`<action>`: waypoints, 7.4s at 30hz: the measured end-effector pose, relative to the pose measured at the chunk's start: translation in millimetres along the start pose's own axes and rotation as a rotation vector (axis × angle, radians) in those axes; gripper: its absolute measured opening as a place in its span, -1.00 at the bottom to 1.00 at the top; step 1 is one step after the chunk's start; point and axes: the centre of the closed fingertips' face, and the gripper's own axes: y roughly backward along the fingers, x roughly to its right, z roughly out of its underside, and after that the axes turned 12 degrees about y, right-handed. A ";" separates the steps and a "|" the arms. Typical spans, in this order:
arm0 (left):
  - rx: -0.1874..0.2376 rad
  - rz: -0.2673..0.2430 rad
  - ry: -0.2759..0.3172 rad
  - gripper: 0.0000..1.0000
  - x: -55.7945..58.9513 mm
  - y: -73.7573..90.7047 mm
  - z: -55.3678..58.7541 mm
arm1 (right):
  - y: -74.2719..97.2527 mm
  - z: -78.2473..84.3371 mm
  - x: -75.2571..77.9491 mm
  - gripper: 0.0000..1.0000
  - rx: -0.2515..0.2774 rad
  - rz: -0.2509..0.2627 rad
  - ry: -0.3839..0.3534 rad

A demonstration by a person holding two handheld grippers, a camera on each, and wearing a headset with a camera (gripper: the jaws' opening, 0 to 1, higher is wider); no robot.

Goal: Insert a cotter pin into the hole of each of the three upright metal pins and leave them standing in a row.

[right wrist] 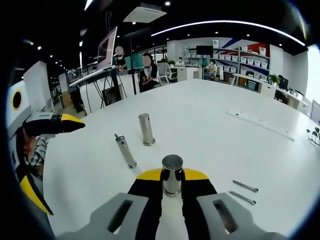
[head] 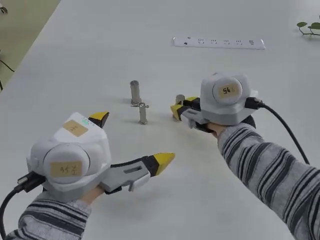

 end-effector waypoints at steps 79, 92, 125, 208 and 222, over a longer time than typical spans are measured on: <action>-0.040 -0.026 0.015 0.86 2.1 6.9 12.7 | 49.0 53.4 54.8 -0.51 -0.306 -0.227 0.172; -0.053 -0.030 0.026 0.84 -0.9 5.4 16.8 | 37.4 60.6 68.8 -0.60 -0.384 -0.279 0.226; -0.075 0.008 0.022 0.65 4.7 3.8 18.8 | 33.1 71.7 84.7 -1.00 -0.493 -0.367 0.484; -0.126 0.340 0.090 -1.00 83.7 -0.4 7.3 | 109.6 5.8 -90.9 -1.00 -0.040 -0.570 0.868; -0.096 0.403 -0.128 -1.00 91.8 6.9 3.3 | 113.5 14.3 -87.4 -0.98 -0.076 -0.574 0.838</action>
